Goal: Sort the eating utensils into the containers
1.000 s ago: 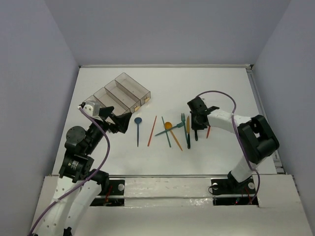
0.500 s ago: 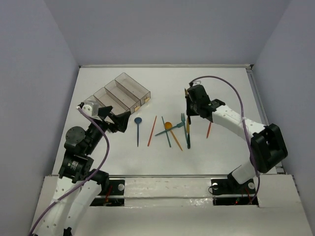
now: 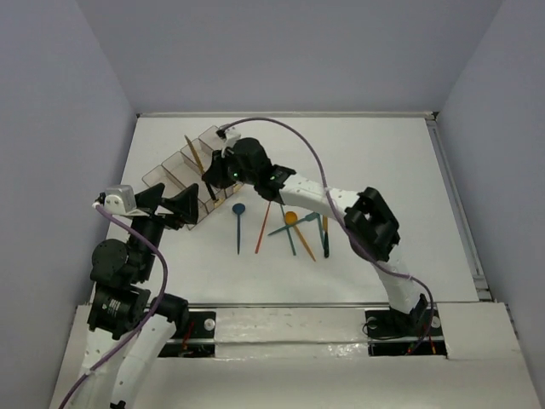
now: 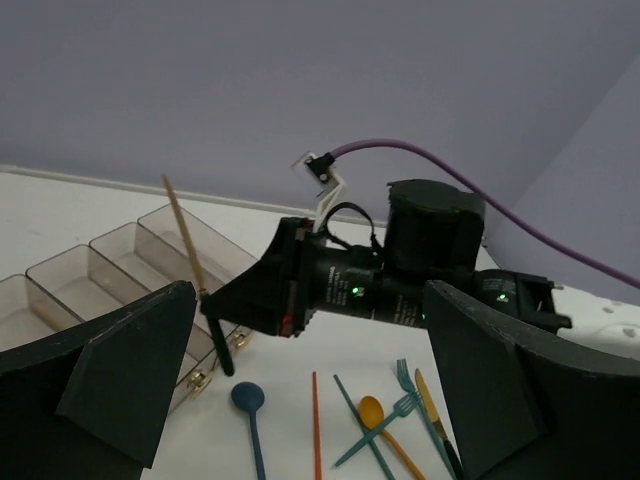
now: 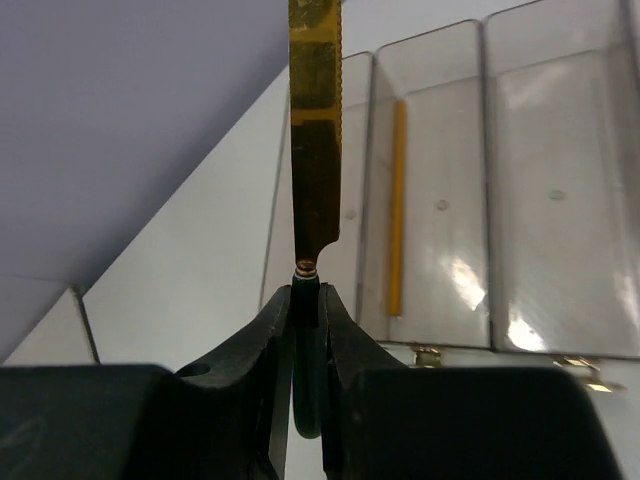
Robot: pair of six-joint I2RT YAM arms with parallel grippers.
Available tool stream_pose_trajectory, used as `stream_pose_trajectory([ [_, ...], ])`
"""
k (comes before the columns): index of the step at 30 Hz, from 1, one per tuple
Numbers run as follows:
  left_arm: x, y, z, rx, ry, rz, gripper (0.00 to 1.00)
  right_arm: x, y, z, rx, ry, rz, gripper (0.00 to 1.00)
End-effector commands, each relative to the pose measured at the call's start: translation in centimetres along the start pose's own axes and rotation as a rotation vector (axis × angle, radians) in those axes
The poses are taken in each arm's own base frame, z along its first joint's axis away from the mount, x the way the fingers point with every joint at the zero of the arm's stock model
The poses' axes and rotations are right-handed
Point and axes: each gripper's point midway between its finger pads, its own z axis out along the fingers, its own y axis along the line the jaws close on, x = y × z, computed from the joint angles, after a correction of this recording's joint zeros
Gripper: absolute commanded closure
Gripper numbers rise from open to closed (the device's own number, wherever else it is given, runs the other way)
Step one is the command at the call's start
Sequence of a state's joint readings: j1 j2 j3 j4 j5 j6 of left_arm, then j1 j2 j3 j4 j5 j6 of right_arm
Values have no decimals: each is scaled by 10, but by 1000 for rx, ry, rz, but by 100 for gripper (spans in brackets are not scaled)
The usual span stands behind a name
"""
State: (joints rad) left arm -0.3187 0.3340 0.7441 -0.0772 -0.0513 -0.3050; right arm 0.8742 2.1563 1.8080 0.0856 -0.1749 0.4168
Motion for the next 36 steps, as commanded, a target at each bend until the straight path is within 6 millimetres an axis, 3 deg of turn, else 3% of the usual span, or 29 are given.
stream_pose_trajectory([
  [1,-18,3,-3,-41,-50,-9,1,-19,72,30,-245,-74,-51,100],
  [2,-18,4,-3,-41,-50,-3,1,-40,85,32,-278,-118,-74,100],
  [3,-17,2,-3,-35,-47,-4,1,-30,91,40,-287,-90,-83,100],
  [4,-17,3,-3,-37,-48,-2,1,-8,79,58,-276,-52,-85,100],
  [5,-17,3,-3,-39,-47,-2,1,-23,96,60,-302,-89,-115,100],
  [7,-17,3,-4,-36,-49,-4,1,6,84,79,-274,-39,-109,100],
  [9,-19,2,-5,-32,-56,-5,1,12,77,88,-257,-38,-101,100],
  [17,-18,-2,-5,-10,-50,-5,1,40,46,104,-162,-13,-118,100],
  [22,-17,-2,-5,-10,-47,-5,1,49,42,108,-159,5,-118,96],
  [26,-17,-3,-5,-6,-47,-4,1,65,42,108,-156,37,-116,84],
  [28,-16,-2,-5,-8,-48,-4,1,66,42,107,-156,41,-117,73],
  [29,-16,-2,-5,-6,-47,-4,1,63,43,106,-157,38,-116,60],
  [31,-16,-2,-5,-6,-47,-4,1,53,48,100,-157,27,-116,51],
  [36,-15,-3,-4,-3,-41,-4,1,9,69,86,-183,-66,-129,51],
])
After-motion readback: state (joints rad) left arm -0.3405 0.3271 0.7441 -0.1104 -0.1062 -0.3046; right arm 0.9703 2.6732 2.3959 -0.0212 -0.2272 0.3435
